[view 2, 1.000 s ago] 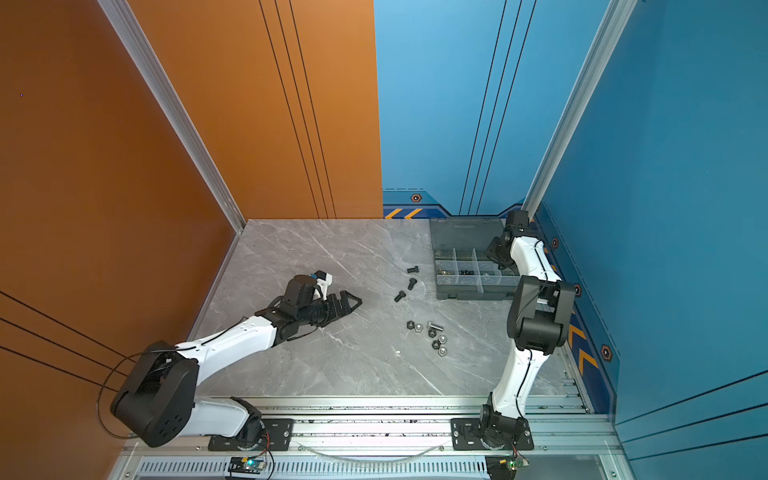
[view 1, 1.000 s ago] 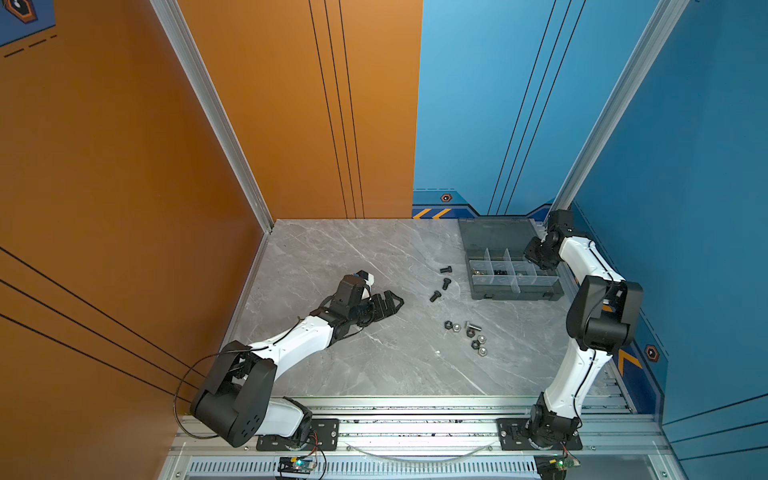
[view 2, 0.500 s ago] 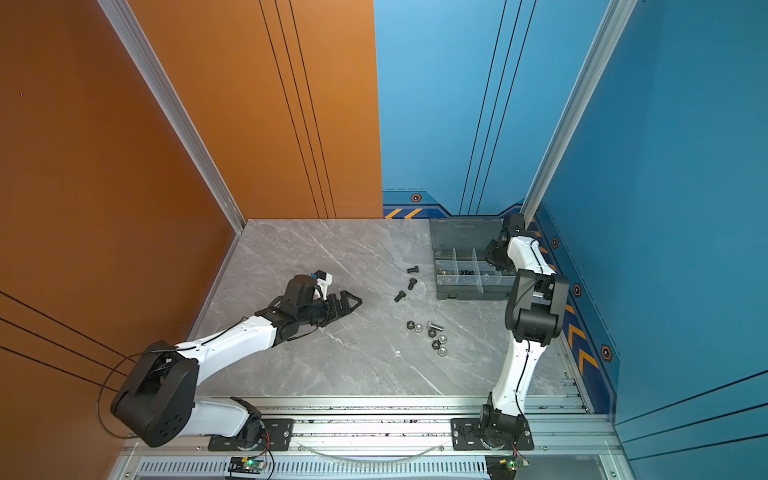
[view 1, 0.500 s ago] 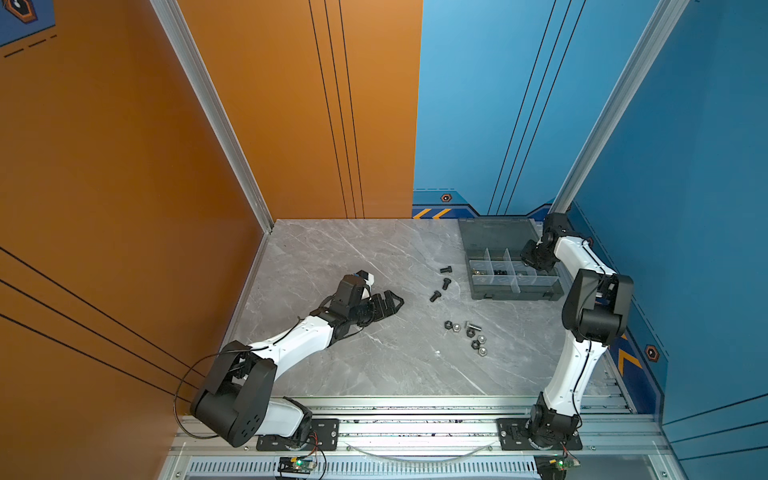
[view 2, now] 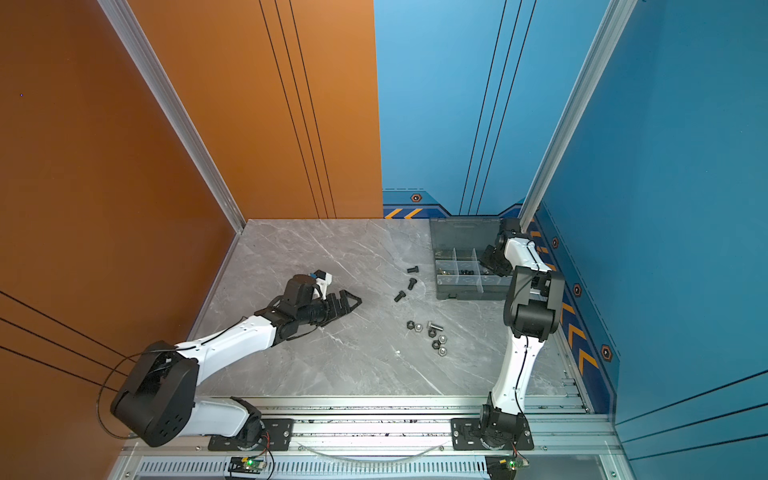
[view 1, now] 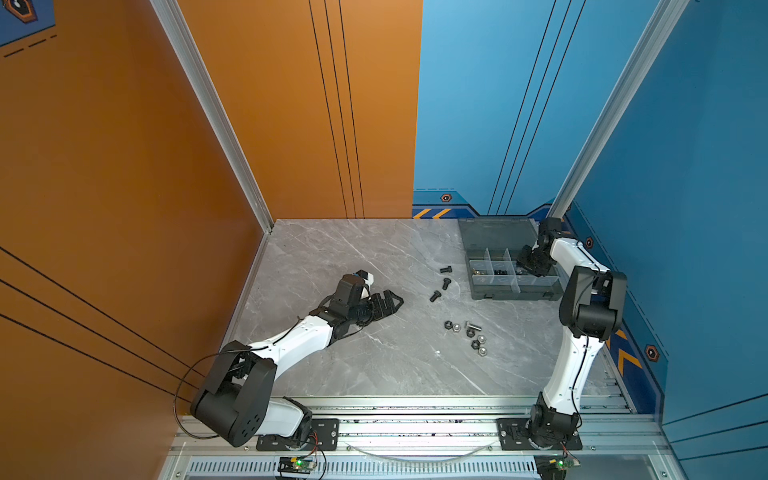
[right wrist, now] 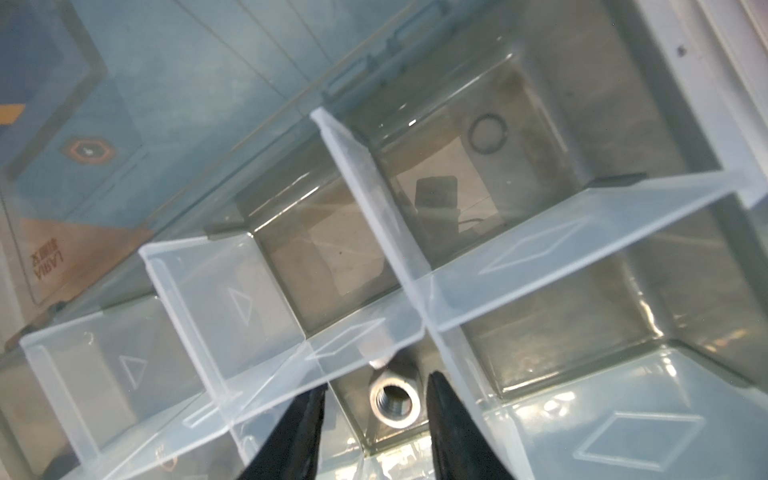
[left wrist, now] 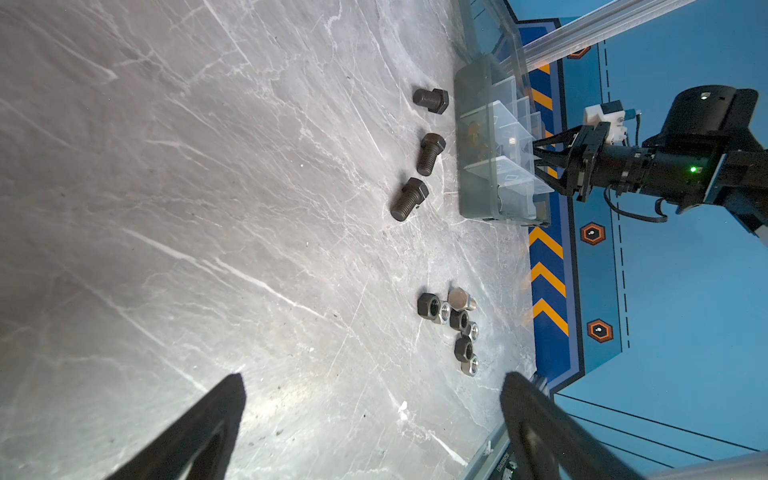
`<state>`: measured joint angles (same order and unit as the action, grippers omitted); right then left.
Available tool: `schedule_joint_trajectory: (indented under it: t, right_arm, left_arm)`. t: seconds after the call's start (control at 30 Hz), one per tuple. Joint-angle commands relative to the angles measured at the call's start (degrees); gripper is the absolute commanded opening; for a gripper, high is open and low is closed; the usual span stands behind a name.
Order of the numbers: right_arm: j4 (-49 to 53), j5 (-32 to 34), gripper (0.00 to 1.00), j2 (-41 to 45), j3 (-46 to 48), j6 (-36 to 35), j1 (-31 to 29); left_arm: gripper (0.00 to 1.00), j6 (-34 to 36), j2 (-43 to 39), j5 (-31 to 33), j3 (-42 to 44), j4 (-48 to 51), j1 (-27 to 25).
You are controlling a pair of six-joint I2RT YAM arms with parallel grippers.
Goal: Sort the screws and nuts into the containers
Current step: 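Open the right gripper to drop the hex nut into a compartment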
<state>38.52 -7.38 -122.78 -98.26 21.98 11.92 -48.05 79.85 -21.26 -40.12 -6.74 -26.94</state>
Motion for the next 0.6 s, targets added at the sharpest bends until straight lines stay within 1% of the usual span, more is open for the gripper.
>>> schedule_joint_trajectory:
  t: [0.0, 0.1, 0.2, 0.4, 0.5, 0.57]
  right_arm:
    - [1.61, -0.12, 0.48, 3.59, -1.66, -0.54, 0.38]
    - [2.35, -1.33, 0.49, 7.63, -0.44, -0.72, 0.38]
    - [2.21, -2.57, 0.51, 13.00, 3.32, -0.50, -0.12]
    - [2.80, -5.14, 0.53, 25.48, 15.29, 0.44, -2.48]
    - [4.07, -4.69, 0.55, 31.06, 21.56, -0.72, -4.36]
    - [5.44, -5.55, 0.55, 34.33, 25.53, -1.19, -5.34]
  left_arm:
    - [0.98, -0.02, 0.20, -1.30, 0.73, -0.89, 0.40]
    - [0.98, -0.02, -0.13, -1.24, 0.89, -0.83, 0.40]
    - [0.98, -0.09, -0.54, -1.11, 1.09, -0.85, 0.40]
    - [0.98, 0.06, -0.99, -1.20, 1.24, -0.58, 0.65]
    - [0.98, 0.15, -1.02, -1.52, 1.09, -0.44, 0.79]
    - [0.98, 0.33, -1.02, -1.67, 1.01, -0.37, 0.81]
